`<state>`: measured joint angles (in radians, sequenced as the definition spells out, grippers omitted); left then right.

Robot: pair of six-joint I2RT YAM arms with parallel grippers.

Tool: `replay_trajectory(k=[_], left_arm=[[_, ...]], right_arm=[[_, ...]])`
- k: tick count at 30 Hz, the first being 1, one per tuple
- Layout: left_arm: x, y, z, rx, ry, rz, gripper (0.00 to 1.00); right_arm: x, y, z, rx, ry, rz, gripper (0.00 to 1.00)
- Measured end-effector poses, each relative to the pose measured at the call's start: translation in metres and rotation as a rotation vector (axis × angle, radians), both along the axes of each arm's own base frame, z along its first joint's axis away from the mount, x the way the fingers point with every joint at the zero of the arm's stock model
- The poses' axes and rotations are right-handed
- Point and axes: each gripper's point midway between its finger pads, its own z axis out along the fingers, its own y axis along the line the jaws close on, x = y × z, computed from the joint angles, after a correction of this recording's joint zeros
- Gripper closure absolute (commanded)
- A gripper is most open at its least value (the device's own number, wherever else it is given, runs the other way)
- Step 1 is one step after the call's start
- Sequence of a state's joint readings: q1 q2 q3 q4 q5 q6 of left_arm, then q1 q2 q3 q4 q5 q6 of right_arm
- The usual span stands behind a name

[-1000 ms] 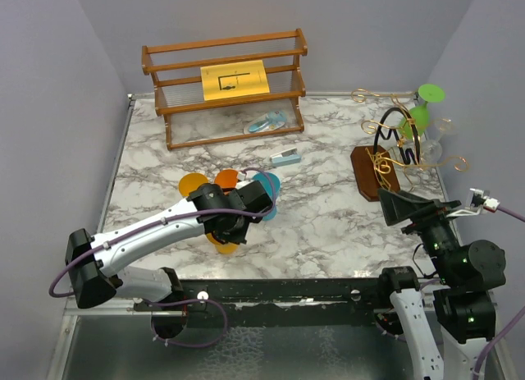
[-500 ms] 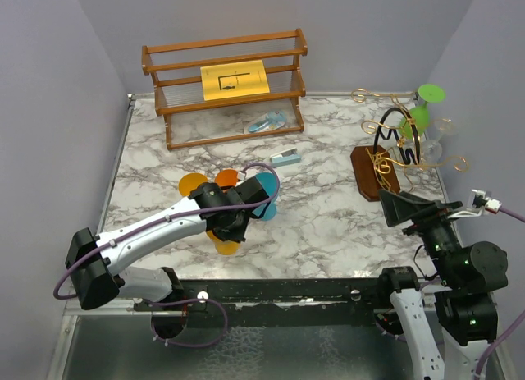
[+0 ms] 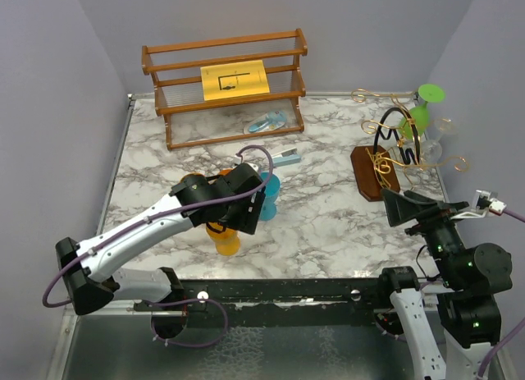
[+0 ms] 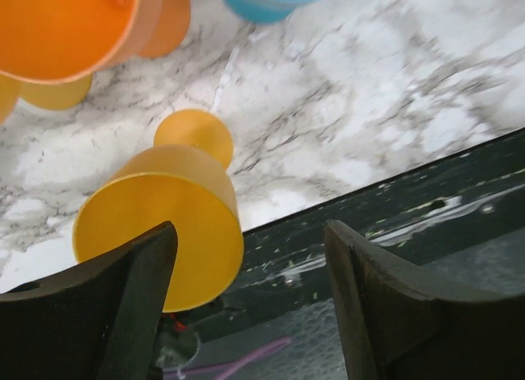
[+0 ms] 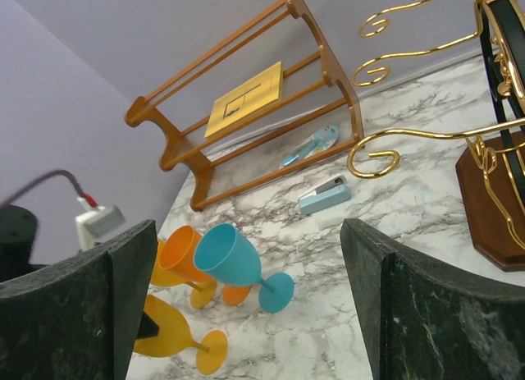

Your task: Take the wine glass off the wine glass rack

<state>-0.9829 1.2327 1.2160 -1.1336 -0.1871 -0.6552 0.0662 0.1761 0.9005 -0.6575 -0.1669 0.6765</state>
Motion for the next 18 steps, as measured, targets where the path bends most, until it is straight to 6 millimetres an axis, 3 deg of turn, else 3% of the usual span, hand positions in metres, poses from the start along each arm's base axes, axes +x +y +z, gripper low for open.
replay_trajectory(k=[7,13,18], left_arm=[[0.017,-0.018,0.077,-0.22,-0.18,-0.013,0.12],[0.03,-0.033,0.111,-0.338,-0.31,-0.069,0.02],[0.053,-0.055,0.148,-0.441,-0.489,-0.128,0.01]], right_arm=[[0.001,-0.005,-0.01,-0.035,0.032,-0.025,0.08],[-0.004,-0.012,-0.011,-0.074,0.051,-0.058,0.08],[-0.002,-0.014,0.0,-0.092,0.05,-0.072,0.08]])
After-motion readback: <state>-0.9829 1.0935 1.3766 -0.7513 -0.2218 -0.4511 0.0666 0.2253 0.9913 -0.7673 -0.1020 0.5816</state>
